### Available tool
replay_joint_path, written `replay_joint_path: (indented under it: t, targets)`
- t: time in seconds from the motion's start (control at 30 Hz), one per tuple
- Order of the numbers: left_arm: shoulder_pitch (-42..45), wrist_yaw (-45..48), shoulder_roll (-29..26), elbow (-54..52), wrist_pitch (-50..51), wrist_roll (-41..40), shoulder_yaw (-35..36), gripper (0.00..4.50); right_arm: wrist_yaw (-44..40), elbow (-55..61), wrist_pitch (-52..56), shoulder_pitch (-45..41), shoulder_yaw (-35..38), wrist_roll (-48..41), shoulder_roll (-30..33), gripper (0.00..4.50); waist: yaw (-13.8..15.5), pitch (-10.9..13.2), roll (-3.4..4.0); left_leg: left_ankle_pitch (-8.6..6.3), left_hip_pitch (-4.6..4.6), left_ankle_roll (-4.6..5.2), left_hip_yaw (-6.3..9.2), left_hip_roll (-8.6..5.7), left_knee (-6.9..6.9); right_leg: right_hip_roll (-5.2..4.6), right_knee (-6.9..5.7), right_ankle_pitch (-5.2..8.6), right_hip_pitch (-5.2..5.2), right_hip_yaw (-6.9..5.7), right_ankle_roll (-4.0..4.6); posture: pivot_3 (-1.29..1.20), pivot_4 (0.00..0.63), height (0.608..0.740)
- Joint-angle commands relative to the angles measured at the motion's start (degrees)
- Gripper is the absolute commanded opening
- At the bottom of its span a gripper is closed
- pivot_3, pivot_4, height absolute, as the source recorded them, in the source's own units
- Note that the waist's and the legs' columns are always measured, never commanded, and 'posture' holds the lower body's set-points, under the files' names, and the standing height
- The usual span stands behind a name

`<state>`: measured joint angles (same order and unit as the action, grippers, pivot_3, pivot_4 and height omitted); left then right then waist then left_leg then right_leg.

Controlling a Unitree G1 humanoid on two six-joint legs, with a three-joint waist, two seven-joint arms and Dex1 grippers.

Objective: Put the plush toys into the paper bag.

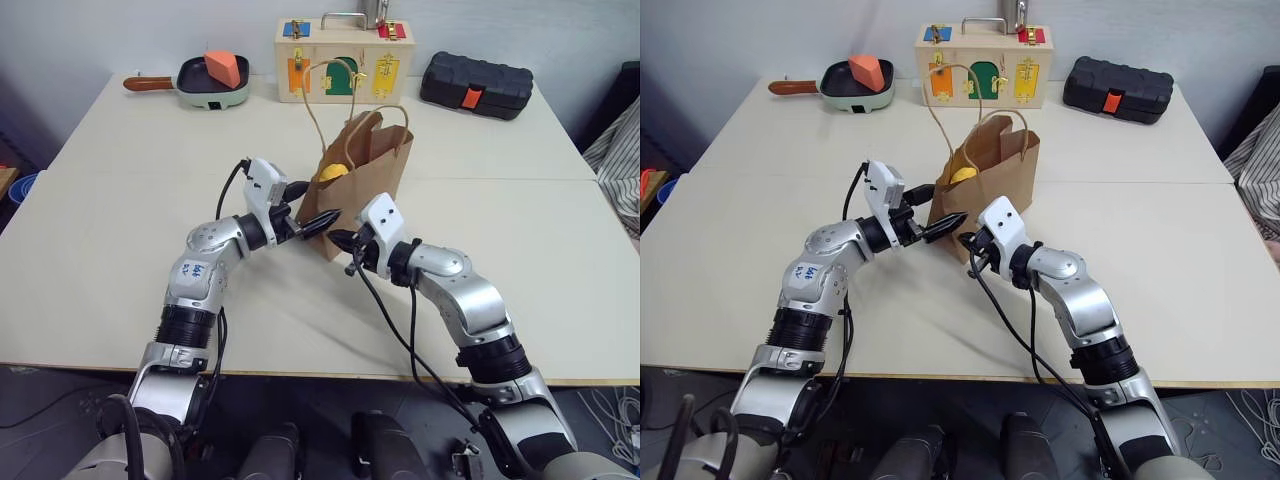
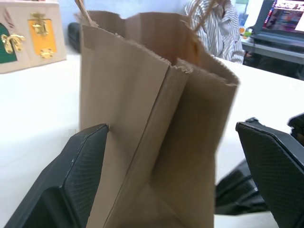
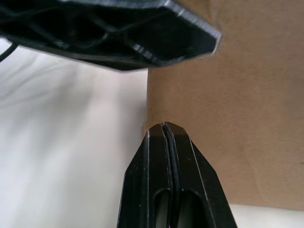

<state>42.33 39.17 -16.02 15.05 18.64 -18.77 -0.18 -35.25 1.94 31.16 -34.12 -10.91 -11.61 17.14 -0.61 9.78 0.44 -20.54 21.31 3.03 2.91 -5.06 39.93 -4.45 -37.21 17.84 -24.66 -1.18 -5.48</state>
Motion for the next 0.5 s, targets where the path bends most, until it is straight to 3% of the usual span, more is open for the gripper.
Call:
replay_joint_path:
  t: [0.03,0.3,0.4,0.5]
  targets:
    - [1.12,-0.08,0.22,-0.19,-1.12,0.08,0.74,3.59,-0.26,2.40,-1.45,-0.03,0.32,0.03,-0.03,0.00,-0.05,0.00,0.00,0.00,0.00,0.00,0.00,0.00,0.00,0.00,0.00,0.00,0.00,0.00,0.00,0.00,0.150,0.740]
    - [3.71,0.55,0.76,4.03,-1.53,0.37,0.81,1.04,0.33,3.42,-1.51,0.74,1.45,0.33,0.57,0.00,0.00,0.00,0.00,0.00,0.00,0.00,0.01,-0.02,0.01,-0.02,-0.14,0.00,-0.06,0.00,0.00,0.00,0.150,0.740]
    - [4.85,2.32,0.90,5.43,-1.30,-0.33,0.87,0.09,-0.70,8.69,-0.17,3.09,3.88,-1.25,3.08,0.00,0.26,0.00,0.00,0.00,0.00,0.00,0.02,-0.05,0.00,-0.04,-0.15,0.00,-0.06,0.00,0.00,0.00,0.150,0.740]
    - [5.94,8.79,0.03,5.52,-0.71,-2.96,1.06,0.04,-4.13,21.36,4.42,9.26,11.64,-8.05,9.51,0.00,0.82,0.00,0.00,0.00,0.06,0.00,0.21,-0.13,0.01,-0.08,-0.14,0.00,-0.07,-0.03,0.00,0.00,0.150,0.740]
